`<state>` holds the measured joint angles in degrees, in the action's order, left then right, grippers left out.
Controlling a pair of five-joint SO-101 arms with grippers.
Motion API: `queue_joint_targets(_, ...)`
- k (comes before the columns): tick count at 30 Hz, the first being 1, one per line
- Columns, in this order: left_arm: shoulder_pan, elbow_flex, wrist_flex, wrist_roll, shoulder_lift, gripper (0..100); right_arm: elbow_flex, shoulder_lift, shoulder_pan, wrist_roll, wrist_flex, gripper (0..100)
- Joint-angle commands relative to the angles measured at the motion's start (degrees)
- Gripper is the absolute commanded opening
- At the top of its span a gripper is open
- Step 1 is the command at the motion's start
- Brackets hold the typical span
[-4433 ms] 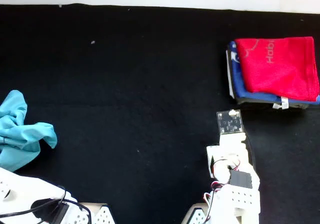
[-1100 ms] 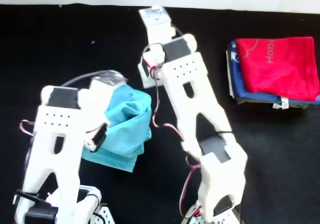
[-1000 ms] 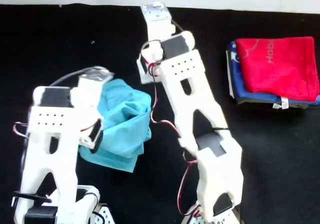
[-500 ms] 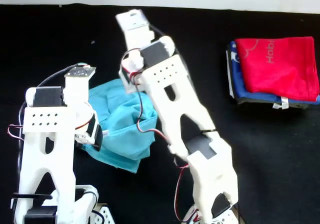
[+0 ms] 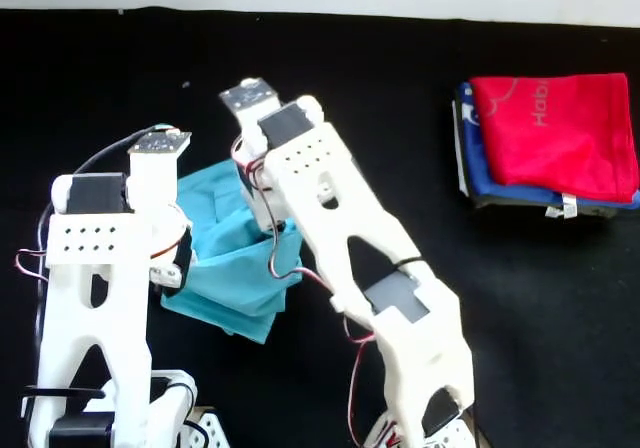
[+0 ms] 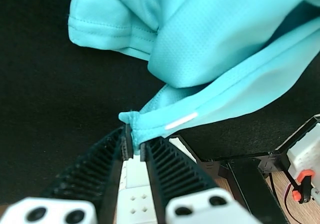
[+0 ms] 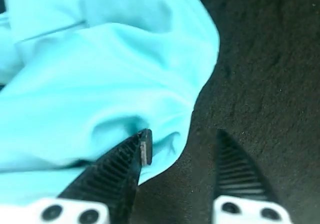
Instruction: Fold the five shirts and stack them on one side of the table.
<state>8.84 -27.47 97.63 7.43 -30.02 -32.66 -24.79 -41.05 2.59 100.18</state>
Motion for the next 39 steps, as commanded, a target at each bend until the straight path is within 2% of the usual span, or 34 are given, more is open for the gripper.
queue_joint_targets(1, 0.2, 0.2, -0.5, -0.6, -1.5, 1, 0.7, 8.0, -2.8, -1.1, 0.8, 28.8)
queue_joint_targets(6, 0.2, 0.2, -0.4, -0.6, -1.5, 1, 1.9, 6.5, -6.5, -1.1, 0.3, 28.8)
queue_joint_targets(11, 0.2, 0.2, -0.1, -0.6, -1.8, 1, 1.4, 0.3, -6.5, -1.2, -3.8, 25.5)
queue_joint_targets(14, 0.2, 0.3, -0.1, -0.6, -1.9, 1, 1.3, -2.9, -5.2, -4.8, -7.3, 19.2)
queue_joint_targets(18, 0.2, 0.2, -0.1, -0.6, -1.9, 1, 1.3, -4.3, -0.7, -7.5, -10.6, 1.2)
queue_joint_targets(21, 0.2, 0.8, -0.4, -0.6, -1.9, 1, -0.7, -4.1, 4.4, -7.5, -10.7, 1.1)
queue_joint_targets(25, 0.3, 5.7, -1.0, -0.5, -1.9, 1, -11.2, -4.1, 11.6, -7.5, -6.0, 0.6)
queue_joint_targets(32, 0.0, 20.2, -4.9, -0.5, -1.9, 1, -40.0, -4.2, 21.1, -7.5, 0.7, 0.6)
queue_joint_targets(39, 0.0, 41.6, -4.4, -0.5, -1.9, 1, -59.0, -4.2, 24.9, -7.5, 0.8, 0.6)
